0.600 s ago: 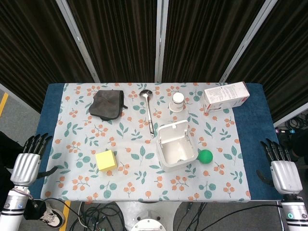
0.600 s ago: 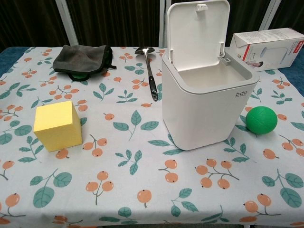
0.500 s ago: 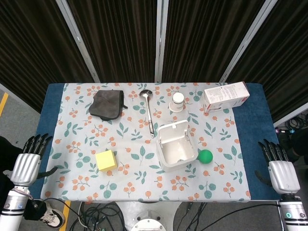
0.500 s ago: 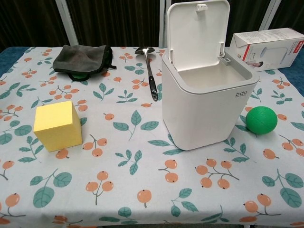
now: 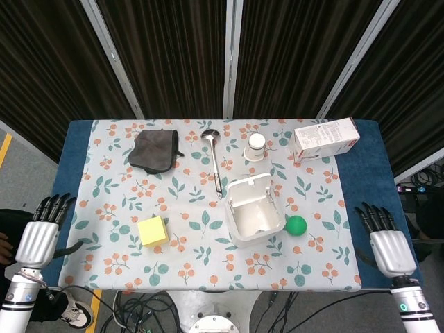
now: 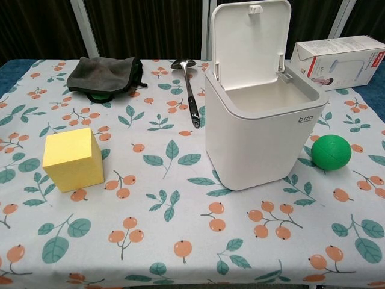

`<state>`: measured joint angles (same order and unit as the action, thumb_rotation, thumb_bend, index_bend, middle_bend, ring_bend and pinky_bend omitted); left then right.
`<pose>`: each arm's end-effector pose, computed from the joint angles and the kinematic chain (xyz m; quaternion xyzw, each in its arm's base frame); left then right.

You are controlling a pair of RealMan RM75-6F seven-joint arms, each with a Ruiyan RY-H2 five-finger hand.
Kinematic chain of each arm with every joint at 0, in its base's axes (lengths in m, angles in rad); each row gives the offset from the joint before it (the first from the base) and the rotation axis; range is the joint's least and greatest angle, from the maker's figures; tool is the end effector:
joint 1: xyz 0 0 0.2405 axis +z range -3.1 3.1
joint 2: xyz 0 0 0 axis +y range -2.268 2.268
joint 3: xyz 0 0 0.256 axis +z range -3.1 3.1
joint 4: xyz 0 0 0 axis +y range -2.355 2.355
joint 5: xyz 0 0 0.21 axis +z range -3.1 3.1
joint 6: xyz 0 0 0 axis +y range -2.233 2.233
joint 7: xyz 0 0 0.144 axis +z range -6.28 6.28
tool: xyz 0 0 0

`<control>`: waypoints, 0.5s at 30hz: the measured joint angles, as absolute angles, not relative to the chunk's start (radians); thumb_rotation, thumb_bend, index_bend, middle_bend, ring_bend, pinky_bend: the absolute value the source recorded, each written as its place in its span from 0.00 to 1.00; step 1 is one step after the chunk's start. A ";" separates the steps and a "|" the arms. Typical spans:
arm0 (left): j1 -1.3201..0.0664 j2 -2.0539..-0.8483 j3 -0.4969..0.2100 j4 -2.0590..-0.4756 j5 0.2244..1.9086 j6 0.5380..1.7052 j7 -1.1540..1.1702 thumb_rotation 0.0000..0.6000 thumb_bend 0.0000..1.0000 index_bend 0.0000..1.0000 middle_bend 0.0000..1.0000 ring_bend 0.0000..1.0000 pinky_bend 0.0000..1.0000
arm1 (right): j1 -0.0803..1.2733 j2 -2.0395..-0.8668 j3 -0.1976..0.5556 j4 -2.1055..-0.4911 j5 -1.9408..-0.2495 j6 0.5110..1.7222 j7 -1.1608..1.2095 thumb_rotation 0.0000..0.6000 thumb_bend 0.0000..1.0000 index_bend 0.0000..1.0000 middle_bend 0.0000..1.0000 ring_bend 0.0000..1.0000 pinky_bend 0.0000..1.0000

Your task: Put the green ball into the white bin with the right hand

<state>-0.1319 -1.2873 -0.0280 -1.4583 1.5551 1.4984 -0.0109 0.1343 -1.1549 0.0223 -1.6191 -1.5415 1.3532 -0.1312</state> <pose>-0.3092 0.1920 0.1136 -0.6151 -0.3723 -0.4160 0.5568 -0.3009 -0.1879 0.1233 0.6660 -0.3768 0.3376 0.5481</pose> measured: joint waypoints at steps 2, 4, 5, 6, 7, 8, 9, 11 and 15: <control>-0.131 -1.290 -0.028 -1.452 1.552 1.497 -0.018 1.00 0.00 0.10 0.07 0.00 0.07 | 0.153 -1.164 0.023 -1.636 -1.542 1.326 -0.169 1.00 0.16 0.00 0.00 0.00 0.00; -0.130 -1.293 -0.028 -1.444 1.548 1.495 -0.025 1.00 0.00 0.10 0.07 0.00 0.07 | 0.176 -1.180 0.028 -1.650 -1.538 1.293 -0.218 1.00 0.17 0.00 0.00 0.00 0.00; -0.130 -1.294 -0.027 -1.439 1.546 1.492 -0.030 1.00 0.00 0.10 0.07 0.00 0.07 | 0.187 -1.189 0.031 -1.654 -1.534 1.278 -0.241 1.00 0.17 0.00 0.00 0.00 0.00; -0.130 -1.296 -0.027 -1.435 1.544 1.489 -0.034 1.00 0.00 0.10 0.07 0.00 0.07 | 0.203 -1.202 0.035 -1.658 -1.526 1.254 -0.273 1.00 0.17 0.00 0.00 0.00 0.00; -0.130 -1.297 -0.026 -1.431 1.543 1.486 -0.038 1.00 0.00 0.10 0.07 0.00 0.07 | 0.216 -1.213 0.038 -1.661 -1.519 1.233 -0.294 1.00 0.17 0.00 0.00 0.00 0.00; -0.131 -1.299 -0.026 -1.425 1.542 1.484 -0.043 1.00 0.00 0.10 0.07 0.00 0.07 | 0.229 -1.225 0.041 -1.663 -1.509 1.212 -0.314 1.00 0.17 0.00 0.00 0.00 0.00; -0.131 -1.301 -0.025 -1.422 1.541 1.483 -0.046 1.00 0.00 0.10 0.07 0.00 0.07 | 0.247 -1.242 0.045 -1.665 -1.494 1.182 -0.340 1.00 0.17 0.00 0.00 0.00 0.00; -0.130 -1.303 -0.025 -1.417 1.542 1.483 -0.052 1.00 0.00 0.10 0.07 0.00 0.07 | 0.273 -1.269 0.052 -1.664 -1.466 1.141 -0.379 1.00 0.17 0.00 0.00 0.00 0.00; -0.131 -1.303 -0.027 -1.412 1.538 1.482 -0.063 1.00 0.00 0.11 0.07 0.00 0.07 | 0.319 -1.330 0.067 -1.651 -1.384 1.073 -0.450 1.00 0.18 0.00 0.00 0.00 0.00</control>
